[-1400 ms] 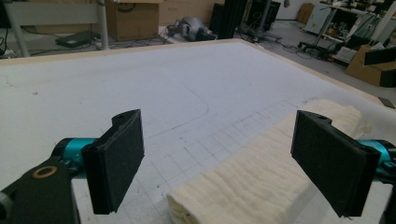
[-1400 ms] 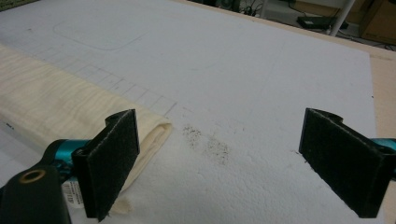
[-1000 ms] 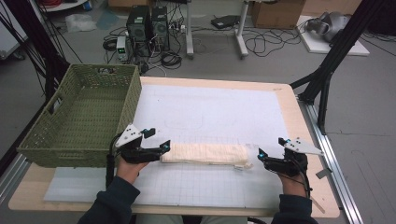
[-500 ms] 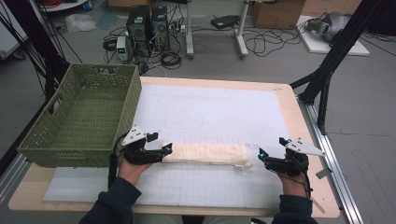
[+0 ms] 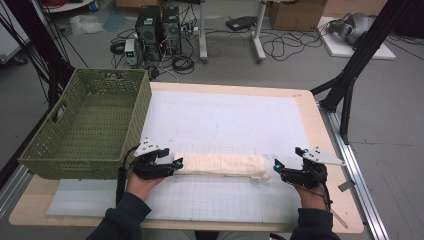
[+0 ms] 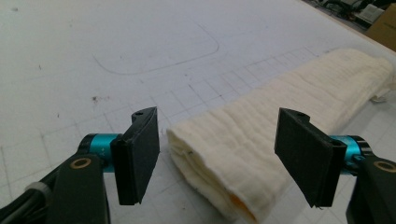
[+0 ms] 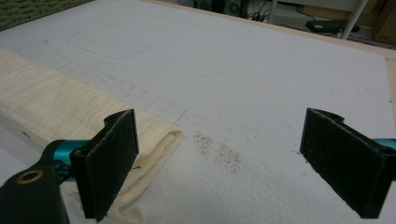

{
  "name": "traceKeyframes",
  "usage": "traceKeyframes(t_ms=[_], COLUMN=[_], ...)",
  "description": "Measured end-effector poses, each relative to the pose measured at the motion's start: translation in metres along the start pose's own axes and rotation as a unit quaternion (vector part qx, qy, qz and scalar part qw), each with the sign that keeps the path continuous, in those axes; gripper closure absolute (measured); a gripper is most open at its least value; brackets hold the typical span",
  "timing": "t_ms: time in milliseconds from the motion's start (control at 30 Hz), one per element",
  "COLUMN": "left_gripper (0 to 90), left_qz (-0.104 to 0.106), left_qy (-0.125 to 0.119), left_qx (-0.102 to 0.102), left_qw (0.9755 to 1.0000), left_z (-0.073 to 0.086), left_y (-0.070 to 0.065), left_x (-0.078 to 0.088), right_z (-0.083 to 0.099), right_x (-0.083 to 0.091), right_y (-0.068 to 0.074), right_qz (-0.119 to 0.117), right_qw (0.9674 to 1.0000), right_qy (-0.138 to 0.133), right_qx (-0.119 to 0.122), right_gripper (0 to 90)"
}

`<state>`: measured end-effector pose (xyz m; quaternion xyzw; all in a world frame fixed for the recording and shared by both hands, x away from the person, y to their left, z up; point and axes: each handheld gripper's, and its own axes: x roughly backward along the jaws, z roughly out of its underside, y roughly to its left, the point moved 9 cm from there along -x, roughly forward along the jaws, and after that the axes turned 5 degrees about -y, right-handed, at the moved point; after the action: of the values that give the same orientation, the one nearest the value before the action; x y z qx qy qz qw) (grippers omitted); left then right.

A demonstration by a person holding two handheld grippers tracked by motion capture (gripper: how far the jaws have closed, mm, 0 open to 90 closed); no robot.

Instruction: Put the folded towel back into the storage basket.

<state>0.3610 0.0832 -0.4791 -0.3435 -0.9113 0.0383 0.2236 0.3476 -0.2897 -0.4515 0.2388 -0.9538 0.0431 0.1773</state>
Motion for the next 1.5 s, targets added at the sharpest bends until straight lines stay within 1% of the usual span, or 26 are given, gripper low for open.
traceKeyframes(t_ms=[167,233,300,400,467,600,667,733,800,833,900,967,1033,1067,1100,1133,1167,1200,1233,1300,1400,1500], left_gripper=[35.0,38.4,42.6,44.2,44.2,44.1,43.5,42.6,40.6,39.4,38.5,40.0,45.7,50.6,60.2,67.1,69.3,73.4,75.5,79.1,80.6,80.8], left_qz=[-0.005,-0.011,-0.013,-0.018,-0.022,-0.027,-0.031,-0.031,-0.029,-0.029,-0.035,-0.031,-0.029,-0.015,-0.003,0.002,0.005,0.007,0.005,0.004,0.0,-0.001], left_qy=[0.025,0.039,0.053,0.066,0.073,0.086,0.086,0.09,0.092,0.093,0.095,0.095,0.095,0.092,0.092,0.089,0.088,0.088,0.087,0.084,0.078,0.078], left_qx=[0.001,-0.008,-0.013,-0.022,-0.026,-0.044,-0.05,-0.053,-0.064,-0.07,-0.075,-0.072,-0.064,-0.053,-0.046,-0.038,-0.037,-0.039,-0.037,-0.026,-0.013,-0.009], left_qw=[0.9997,0.9992,0.9984,0.9974,0.9968,0.9949,0.9945,0.994,0.9933,0.9928,0.992,0.9923,0.993,0.9943,0.9947,0.9953,0.9954,0.9953,0.9955,0.9961,0.9968,0.9969], left_z=[0.008,0.012,0.016,0.021,0.022,0.026,0.027,0.028,0.029,0.03,0.03,0.03,0.029,0.028,0.028,0.028,0.027,0.027,0.026,0.025,0.024,0.023], left_y=[0.001,0.001,0.0,-0.001,-0.002,-0.008,-0.01,-0.01,-0.011,-0.012,-0.013,-0.013,-0.011,-0.012,-0.012,-0.013,-0.014,-0.014,-0.013,-0.011,-0.008,-0.008], left_x=[-0.002,-0.003,-0.005,-0.007,-0.007,-0.008,-0.009,-0.008,-0.008,-0.008,-0.009,-0.008,-0.008,-0.007,-0.007,-0.008,-0.009,-0.009,-0.01,-0.01,-0.01,-0.01], right_z=[0.001,0.001,0.002,0.003,0.003,0.003,0.003,0.003,0.004,0.004,0.004,0.004,0.004,0.004,0.004,0.004,0.004,0.004,0.004,0.005,0.004,0.006], right_x=[-0.001,-0.001,-0.001,-0.002,-0.003,-0.002,-0.003,-0.003,-0.003,-0.003,-0.003,-0.004,-0.004,-0.004,-0.005,-0.005,-0.005,-0.005,-0.005,-0.006,-0.006,-0.009], right_y=[0.001,0.001,0.001,0.002,0.002,0.003,0.003,0.004,0.004,0.005,0.005,0.006,0.007,0.006,0.007,0.008,0.008,0.009,0.01,0.011,0.013,0.018], right_qz=[-0.003,-0.004,-0.004,-0.005,-0.007,-0.011,-0.012,-0.014,-0.015,-0.016,-0.018,-0.019,-0.021,-0.021,-0.022,-0.022,-0.023,-0.023,-0.025,-0.027,-0.029,-0.044], right_qw=[1.0,1.0,1.0,0.9999,0.9999,0.9999,0.9999,0.9998,0.9998,0.9998,0.9997,0.9997,0.9997,0.9997,0.9996,0.9996,0.9996,0.9996,0.9995,0.9994,0.9992,0.9985], right_qy=[0.003,0.003,0.004,0.009,0.009,0.009,0.009,0.01,0.012,0.012,0.013,0.013,0.014,0.014,0.014,0.015,0.014,0.015,0.017,0.019,0.021,0.031], right_qx=[0.0,0.0,0.0,0.004,0.005,0.003,0.004,0.006,0.004,0.005,0.005,0.005,0.006,0.009,0.006,0.006,0.007,0.008,0.006,0.01,0.016,0.009], right_gripper=[10.8,10.8,10.8,10.8,10.8,10.8,10.9,10.9,10.9,10.9,10.9,10.9,10.9,10.9,10.9,10.9,10.9,10.9,10.9,10.9,10.9,10.9])
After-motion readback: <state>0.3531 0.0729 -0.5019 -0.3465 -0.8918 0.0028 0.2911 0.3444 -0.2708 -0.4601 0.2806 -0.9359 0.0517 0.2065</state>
